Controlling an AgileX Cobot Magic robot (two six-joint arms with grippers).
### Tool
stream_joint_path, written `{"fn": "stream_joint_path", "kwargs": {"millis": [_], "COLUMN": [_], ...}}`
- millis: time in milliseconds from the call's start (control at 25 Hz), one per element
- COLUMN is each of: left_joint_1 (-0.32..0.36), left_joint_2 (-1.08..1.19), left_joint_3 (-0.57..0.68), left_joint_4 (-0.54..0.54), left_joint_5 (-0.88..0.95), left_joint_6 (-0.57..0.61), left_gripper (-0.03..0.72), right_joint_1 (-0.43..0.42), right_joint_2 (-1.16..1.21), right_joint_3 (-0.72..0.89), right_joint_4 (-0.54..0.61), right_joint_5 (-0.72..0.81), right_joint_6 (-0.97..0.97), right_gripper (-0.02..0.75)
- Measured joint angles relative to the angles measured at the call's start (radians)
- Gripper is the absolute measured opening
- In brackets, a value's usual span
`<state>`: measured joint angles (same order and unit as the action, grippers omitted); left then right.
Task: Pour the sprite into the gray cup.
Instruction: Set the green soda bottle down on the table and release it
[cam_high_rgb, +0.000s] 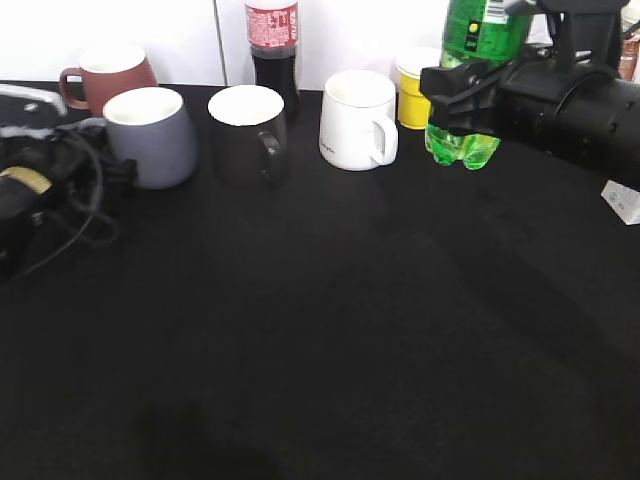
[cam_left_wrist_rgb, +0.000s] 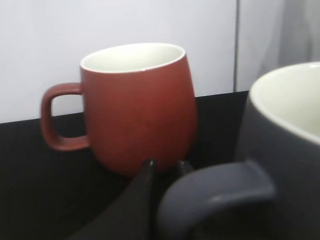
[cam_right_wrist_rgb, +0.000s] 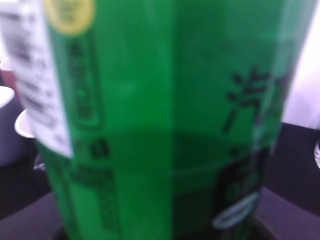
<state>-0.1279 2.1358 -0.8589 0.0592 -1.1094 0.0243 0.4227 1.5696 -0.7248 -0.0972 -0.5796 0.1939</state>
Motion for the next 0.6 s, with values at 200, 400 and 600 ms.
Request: {"fn": "stream_joint_path", "kwargs": {"millis": [200,400,600], "left_joint_1": [0.006,0.006,0.006], "left_joint_2": [0.028,0.001,-0.209], "left_joint_3": [-0.084,-0.017,0.258], "left_joint_4": [0.017,0.002,-0.002], "left_joint_5": [0.073,0.076,0.067], "left_joint_6": [0.057,0.057,0.057], "left_gripper": [0.083,0.26,0.267], "right_joint_1": [0.0,0.0,-0.024], "right_joint_2": [0.0,-0.001,-0.001], "right_joint_3": [0.0,0.0,0.0], "right_joint_4": [0.024,0.033,0.242], "right_joint_5": [0.0,-0.04,-0.095], "right_joint_6": [0.0,-0.003,-0.226], "right_gripper": [0.405,0.403,0.403]}}
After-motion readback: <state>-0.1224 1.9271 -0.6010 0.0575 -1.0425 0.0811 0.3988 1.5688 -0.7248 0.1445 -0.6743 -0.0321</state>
